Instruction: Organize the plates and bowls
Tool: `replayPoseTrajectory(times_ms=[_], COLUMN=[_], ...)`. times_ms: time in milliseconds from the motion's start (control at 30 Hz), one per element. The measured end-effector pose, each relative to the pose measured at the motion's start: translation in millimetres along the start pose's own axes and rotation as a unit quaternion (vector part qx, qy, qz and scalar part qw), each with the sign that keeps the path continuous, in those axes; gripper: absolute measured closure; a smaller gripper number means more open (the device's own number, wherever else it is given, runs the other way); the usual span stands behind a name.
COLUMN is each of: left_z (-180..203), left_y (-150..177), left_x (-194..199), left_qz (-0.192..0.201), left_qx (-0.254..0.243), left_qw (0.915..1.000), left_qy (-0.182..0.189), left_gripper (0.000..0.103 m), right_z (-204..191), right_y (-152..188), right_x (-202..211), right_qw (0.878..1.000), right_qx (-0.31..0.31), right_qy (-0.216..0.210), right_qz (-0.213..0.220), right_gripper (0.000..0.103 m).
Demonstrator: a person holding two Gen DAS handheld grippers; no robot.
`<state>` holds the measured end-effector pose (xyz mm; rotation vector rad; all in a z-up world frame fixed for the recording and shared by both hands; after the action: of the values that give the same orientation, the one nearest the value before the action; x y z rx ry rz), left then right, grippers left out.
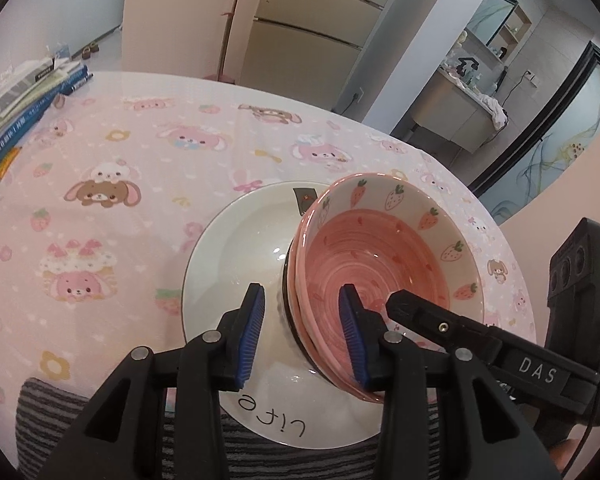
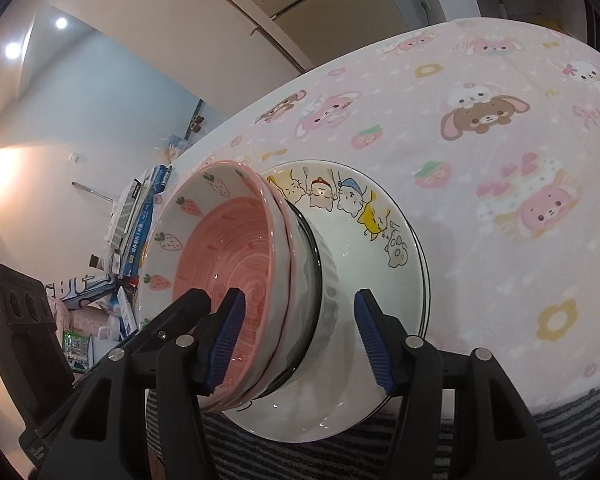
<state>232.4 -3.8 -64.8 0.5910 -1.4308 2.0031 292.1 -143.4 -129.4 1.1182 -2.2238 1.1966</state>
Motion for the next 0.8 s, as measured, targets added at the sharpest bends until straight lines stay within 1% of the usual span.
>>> replayPoseTrajectory(times_ms=[100,200,267,333,367,433,500,567,600,633,667,700,767,800], left_z=[2,3,5,7,7,3,0,-1,-1,1,1,-1,-2,-2], left_y=[-4,-13,-19,-26,-29,-37,-43,-47,-50,-51,-52,-53,-52,-52], left_x=[9,28,45,66,76,101,123,142,149,157,164,173,188,194], left_qz=[0.016,0.052,0.088,0.134,0.156,0.217,0.265,0.303,0.316,0.332,0.348,0.372,0.408,0.419], left_qx=[-0.017,-0.037,-0.059,-0.082,-0.086,-0.089,-0.095,-0.105,-0.112,-0.121,-0.126,-0.127,-0.139,-0.147], left_qw=[0.9997,0.9979,0.9942,0.9875,0.9839,0.9718,0.9591,0.9468,0.9417,0.9353,0.9289,0.9196,0.9022,0.8958], left_qy=[-0.004,-0.008,-0.015,-0.015,-0.014,-0.022,-0.028,-0.03,-0.025,-0.011,0.002,0.003,-0.005,-0.007], left_gripper=[0.066,0.066,0.06,0.049,0.045,0.031,0.027,0.021,0.013,0.004,0.0,0.0,0.0,0.0], right_z=[-3,-12,-20,-29,-33,-42,-49,-61,-64,-69,-75,-79,-82,-83], right_y=[-3,-5,-8,-10,-11,-13,-15,-16,-17,-17,-17,-17,-17,-17], right_x=[11,26,40,55,62,75,89,105,110,121,130,138,149,155], right_qw=[1.0,0.997,0.993,0.988,0.986,0.983,0.978,0.967,0.963,0.953,0.946,0.94,0.932,0.928], right_qx=[0.022,0.06,0.089,0.113,0.12,0.131,0.142,0.171,0.181,0.197,0.207,0.213,0.218,0.217], right_qy=[0.007,0.011,0.017,0.017,0.014,0.005,0.003,0.008,0.01,0.009,-0.002,-0.013,-0.016,-0.016], right_qz=[0.017,0.045,0.072,0.101,0.111,0.128,0.15,0.189,0.202,0.229,0.251,0.266,0.289,0.301], right_gripper=[0.044,0.044,0.038,0.036,0.035,0.032,0.031,0.028,0.026,0.019,0.016,0.015,0.013,0.011])
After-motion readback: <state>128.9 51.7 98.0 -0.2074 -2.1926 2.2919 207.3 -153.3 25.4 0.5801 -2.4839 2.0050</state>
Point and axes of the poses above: each gripper's, at about its wrist camera, not at the fingertips, and x roughly against the way its jaws point, z to its right, y to its underside, the point moved 7 cm from there along -x, roughly the way its jaws point, and after that the axes turned 14 degrees about z, right-handed, at the moved point
